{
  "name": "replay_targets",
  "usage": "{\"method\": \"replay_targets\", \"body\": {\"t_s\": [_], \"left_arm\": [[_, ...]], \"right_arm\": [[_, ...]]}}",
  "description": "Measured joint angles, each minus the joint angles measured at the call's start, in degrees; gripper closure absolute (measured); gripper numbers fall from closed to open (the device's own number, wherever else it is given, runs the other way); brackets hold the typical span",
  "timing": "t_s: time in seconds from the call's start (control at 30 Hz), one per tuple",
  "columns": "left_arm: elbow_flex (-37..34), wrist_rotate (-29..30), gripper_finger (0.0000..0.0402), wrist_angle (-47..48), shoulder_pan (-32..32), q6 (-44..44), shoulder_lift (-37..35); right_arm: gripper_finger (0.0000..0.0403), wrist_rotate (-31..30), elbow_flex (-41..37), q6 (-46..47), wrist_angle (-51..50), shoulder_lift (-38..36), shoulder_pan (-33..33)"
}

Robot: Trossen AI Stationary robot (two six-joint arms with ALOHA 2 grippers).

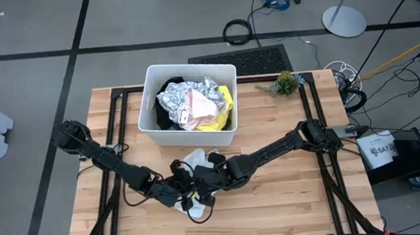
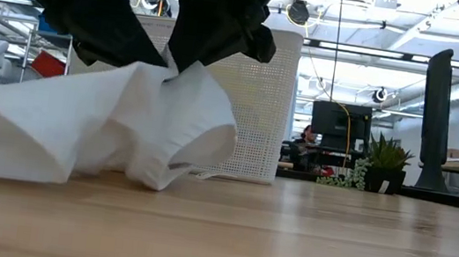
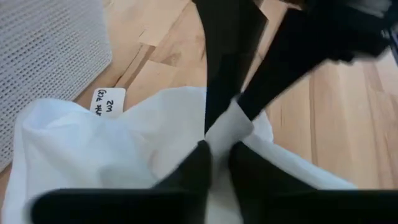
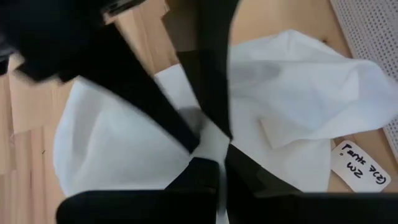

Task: Fold laundry
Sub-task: Put the white underwear into the white laundry bin

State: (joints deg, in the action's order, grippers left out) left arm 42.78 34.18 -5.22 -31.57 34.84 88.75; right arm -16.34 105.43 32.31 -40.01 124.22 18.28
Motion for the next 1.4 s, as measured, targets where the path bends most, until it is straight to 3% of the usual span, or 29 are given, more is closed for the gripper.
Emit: {"method": "replay_targets", "body": {"t_s": [0.1, 0.23, 0.4, 0.73, 0.93, 1.27, 1.4], "left_arm": [[0.0, -1.71, 0.0387, 0.1, 0.0, -2.39, 0.0], [0.0, -2.2, 0.0395, 0.18, -0.13, -2.7, -0.26], [1.02, -2.03, 0.0398, 3.4, -1.35, -3.72, -2.71], [8.18, 0.19, 0.04, 21.21, -1.95, -3.83, -4.57], [11.48, 1.11, 0.0401, 31.15, -1.36, -3.85, -4.58], [11.76, -3.25, 0.0395, 36.34, 1.68, -6.72, -4.59], [11.76, -4.94, 0.0394, 37.28, 2.25, -7.13, -4.61]], "right_arm": [[0.0402, 0.35, 0.0, -0.18, -0.31, 0.0, 0.09], [0.0402, 0.33, 0.0, -0.16, -1.21, 0.0, 0.23], [0.0402, 0.35, 0.07, 0.08, -3.59, -0.35, 0.85], [0.0402, 0.08, 0.09, 0.08, -5.5, -2.18, 2.41], [0.0403, 3.43, 0.07, 1.03, -6.2, -3.94, 3.57], [0.0403, 12.55, -0.04, 0.26, -7.0, -4.81, 6.62], [0.0403, 10.65, -0.04, -3.3, -5.02, -4.81, 6.82]]}}
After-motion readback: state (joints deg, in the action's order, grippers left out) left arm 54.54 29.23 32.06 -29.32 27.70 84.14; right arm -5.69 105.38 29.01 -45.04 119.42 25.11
